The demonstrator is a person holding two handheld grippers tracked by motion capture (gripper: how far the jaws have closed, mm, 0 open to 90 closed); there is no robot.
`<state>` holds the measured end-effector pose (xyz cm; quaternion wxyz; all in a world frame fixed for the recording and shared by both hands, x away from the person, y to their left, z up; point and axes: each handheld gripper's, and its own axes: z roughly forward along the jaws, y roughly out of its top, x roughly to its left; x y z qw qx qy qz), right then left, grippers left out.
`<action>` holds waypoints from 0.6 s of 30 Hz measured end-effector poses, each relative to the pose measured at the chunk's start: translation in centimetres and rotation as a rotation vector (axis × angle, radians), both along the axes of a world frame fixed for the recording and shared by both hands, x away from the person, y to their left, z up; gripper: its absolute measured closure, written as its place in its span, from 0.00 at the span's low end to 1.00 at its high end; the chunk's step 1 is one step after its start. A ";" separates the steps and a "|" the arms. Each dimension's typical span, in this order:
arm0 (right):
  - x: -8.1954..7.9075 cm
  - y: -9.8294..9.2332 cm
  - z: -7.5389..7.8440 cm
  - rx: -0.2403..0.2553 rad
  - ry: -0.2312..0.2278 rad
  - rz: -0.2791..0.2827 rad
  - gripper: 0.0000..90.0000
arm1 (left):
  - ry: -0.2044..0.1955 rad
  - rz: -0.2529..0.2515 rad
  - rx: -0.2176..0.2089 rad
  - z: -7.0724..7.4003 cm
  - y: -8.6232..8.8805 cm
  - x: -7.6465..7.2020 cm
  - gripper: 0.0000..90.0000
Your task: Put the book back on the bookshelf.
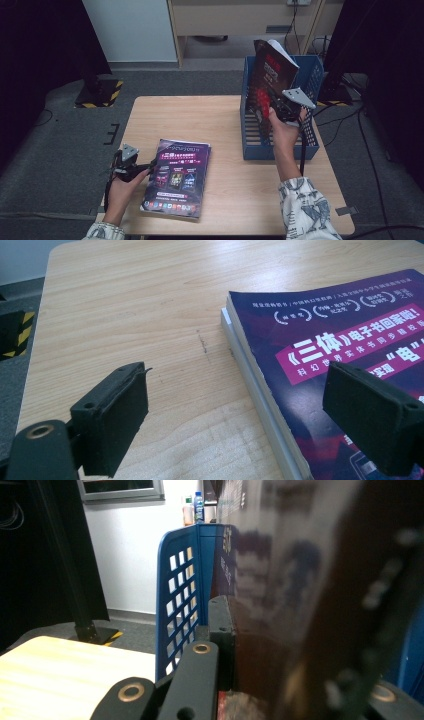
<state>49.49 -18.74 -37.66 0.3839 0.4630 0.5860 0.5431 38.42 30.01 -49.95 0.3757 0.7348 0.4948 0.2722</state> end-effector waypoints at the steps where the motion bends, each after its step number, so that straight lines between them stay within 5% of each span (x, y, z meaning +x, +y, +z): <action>1: 0.2 0.1 -0.1 0.000 -0.002 -0.003 0.97 | 0.000 0.001 0.000 0.0 0.0 0.0 0.12; 18: 0.8 0.9 -0.6 -0.008 -0.018 0.007 0.97 | -0.001 0.005 -0.001 0.0 0.1 -0.1 0.12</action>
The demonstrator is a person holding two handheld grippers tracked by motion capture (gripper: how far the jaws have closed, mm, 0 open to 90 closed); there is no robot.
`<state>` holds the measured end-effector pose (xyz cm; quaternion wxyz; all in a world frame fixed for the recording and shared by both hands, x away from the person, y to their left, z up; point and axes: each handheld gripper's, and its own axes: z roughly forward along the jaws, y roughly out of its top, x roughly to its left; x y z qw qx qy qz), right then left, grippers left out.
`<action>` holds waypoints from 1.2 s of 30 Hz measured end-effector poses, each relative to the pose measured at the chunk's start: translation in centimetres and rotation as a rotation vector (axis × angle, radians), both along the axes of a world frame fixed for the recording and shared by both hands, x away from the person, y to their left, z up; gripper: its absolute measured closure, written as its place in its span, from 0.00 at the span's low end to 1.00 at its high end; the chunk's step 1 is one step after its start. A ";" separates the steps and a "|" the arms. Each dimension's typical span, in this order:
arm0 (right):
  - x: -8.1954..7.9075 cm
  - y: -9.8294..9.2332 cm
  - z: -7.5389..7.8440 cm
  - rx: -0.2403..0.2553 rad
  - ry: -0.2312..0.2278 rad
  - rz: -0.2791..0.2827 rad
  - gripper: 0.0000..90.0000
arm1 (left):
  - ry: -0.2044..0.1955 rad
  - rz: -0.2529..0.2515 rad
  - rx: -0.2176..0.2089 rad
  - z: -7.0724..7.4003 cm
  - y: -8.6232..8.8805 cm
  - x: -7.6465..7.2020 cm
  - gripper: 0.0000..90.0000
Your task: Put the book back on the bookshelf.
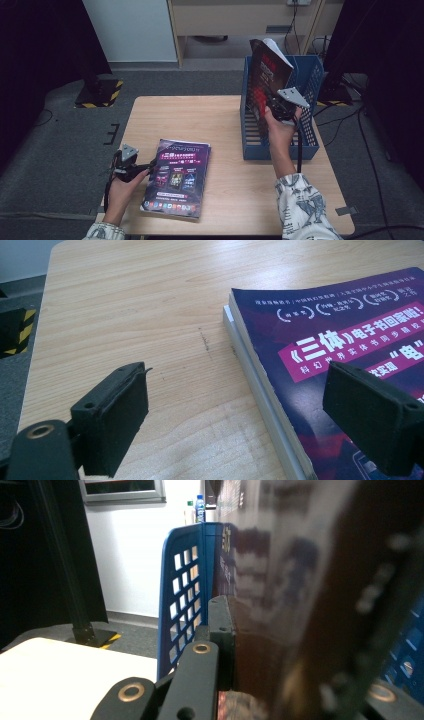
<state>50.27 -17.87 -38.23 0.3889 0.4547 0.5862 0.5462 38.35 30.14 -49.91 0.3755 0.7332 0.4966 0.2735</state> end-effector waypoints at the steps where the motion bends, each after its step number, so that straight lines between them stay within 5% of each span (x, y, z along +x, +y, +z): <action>1: 0.0 0.0 0.1 0.001 -0.002 -0.001 0.97 | 0.001 0.001 0.000 0.0 0.0 0.0 0.12; 14: 0.1 1.4 -0.5 -0.043 -0.008 0.000 0.97 | -0.002 -0.003 0.000 0.1 0.0 -0.1 0.12; 36: 0.0 0.8 -1.5 -0.057 -0.018 -0.022 0.97 | -0.002 -0.005 0.004 0.0 -0.2 0.0 0.12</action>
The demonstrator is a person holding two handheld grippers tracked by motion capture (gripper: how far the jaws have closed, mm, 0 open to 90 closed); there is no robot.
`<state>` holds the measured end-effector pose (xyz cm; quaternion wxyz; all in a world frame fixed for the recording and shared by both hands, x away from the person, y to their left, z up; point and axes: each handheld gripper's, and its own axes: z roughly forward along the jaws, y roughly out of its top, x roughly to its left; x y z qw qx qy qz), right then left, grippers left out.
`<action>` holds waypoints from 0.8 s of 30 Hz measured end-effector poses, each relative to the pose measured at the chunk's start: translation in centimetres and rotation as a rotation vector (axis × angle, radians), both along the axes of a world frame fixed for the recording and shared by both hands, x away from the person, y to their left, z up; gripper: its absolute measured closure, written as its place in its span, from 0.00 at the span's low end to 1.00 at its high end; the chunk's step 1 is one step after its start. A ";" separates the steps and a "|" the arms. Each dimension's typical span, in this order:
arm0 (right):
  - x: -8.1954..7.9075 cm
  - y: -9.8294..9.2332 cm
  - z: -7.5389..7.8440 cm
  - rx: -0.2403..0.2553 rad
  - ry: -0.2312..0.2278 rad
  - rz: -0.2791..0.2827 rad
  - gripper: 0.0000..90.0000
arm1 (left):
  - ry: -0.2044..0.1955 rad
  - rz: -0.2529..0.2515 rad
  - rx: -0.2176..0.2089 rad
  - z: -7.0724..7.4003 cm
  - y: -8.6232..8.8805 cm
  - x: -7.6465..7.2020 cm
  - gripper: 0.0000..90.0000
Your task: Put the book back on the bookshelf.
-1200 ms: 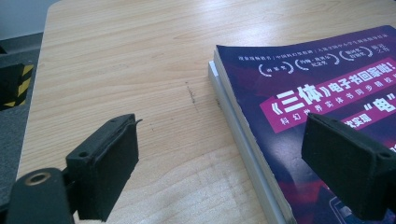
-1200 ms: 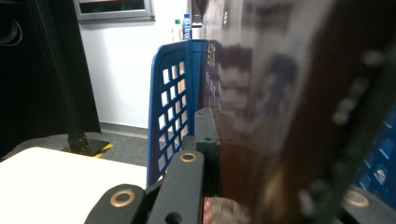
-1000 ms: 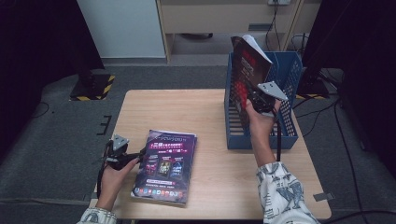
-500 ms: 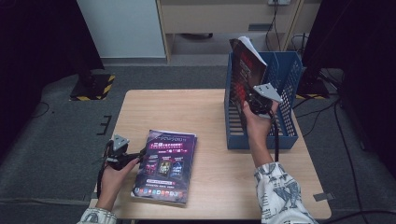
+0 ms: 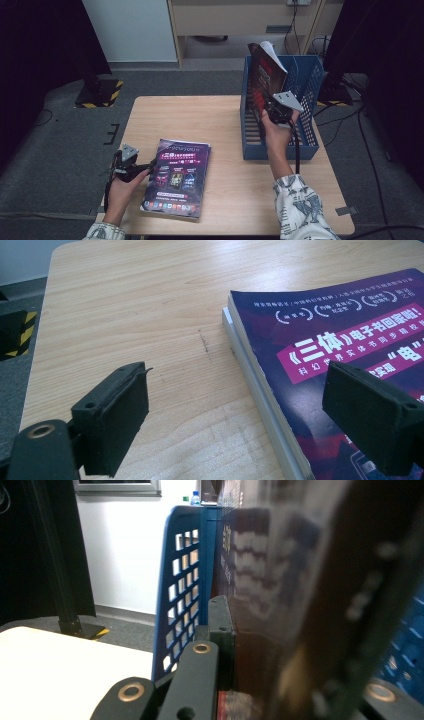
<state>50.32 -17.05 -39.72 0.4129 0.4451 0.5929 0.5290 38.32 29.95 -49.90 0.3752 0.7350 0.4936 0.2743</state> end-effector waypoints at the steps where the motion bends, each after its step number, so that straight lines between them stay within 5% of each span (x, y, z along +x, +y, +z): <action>1: 0.0 0.1 0.0 -0.002 0.000 -0.001 0.97 | 0.001 0.000 0.001 0.0 0.0 0.0 0.12; 24: -0.8 0.7 -2.2 -0.033 0.040 0.022 0.97 | 0.000 -0.006 0.006 0.1 -0.1 0.0 0.12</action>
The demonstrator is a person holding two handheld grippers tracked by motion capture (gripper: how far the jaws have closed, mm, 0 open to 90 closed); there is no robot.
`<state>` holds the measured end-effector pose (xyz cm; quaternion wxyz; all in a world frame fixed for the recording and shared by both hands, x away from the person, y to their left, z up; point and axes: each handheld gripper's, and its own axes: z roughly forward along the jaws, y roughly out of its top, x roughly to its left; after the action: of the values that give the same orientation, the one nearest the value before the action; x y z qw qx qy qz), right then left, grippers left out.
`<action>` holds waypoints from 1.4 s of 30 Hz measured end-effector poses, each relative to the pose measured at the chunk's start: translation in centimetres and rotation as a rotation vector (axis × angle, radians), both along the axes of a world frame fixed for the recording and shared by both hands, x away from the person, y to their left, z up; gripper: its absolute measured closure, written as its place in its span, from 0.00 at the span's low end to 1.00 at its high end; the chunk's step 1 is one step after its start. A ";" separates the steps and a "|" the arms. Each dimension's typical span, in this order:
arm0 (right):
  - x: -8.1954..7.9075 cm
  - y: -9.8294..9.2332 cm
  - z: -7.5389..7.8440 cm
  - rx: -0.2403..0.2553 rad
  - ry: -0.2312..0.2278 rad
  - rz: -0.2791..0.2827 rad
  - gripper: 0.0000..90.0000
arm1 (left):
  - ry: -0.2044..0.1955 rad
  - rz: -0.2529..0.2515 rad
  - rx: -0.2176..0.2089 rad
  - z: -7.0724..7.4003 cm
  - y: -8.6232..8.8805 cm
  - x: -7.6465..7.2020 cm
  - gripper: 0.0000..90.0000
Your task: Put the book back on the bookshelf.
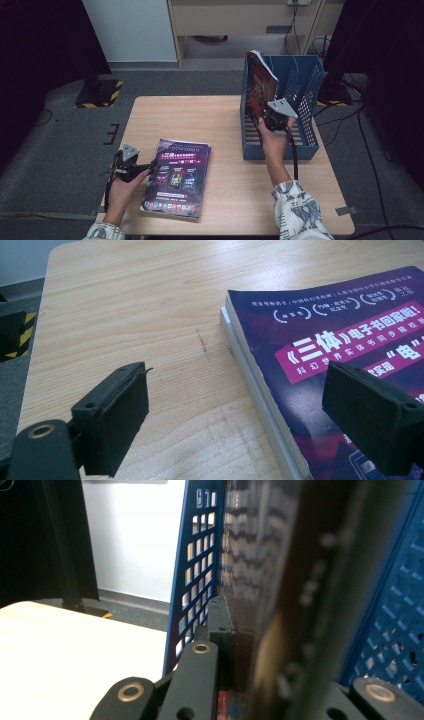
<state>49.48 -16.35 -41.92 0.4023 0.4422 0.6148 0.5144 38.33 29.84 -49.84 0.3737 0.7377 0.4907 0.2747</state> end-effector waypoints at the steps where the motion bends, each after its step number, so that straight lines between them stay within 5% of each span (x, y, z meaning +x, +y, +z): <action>1: 0.0 0.0 -0.1 -0.003 0.003 -0.001 0.97 | -0.001 0.000 0.000 0.0 0.0 0.0 0.12; 20: 0.0 -0.4 -0.6 -0.035 0.095 0.045 0.96 | -0.005 0.001 -0.001 0.1 0.1 0.0 0.12; 42: -0.8 -0.2 -0.3 -0.039 0.101 0.098 0.91 | -0.010 0.004 -0.010 0.3 0.2 -0.1 0.12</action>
<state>48.72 -16.55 -42.23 0.3538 0.4288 0.6651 0.4985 38.20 30.03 -49.56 0.3791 0.7335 0.4917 0.2767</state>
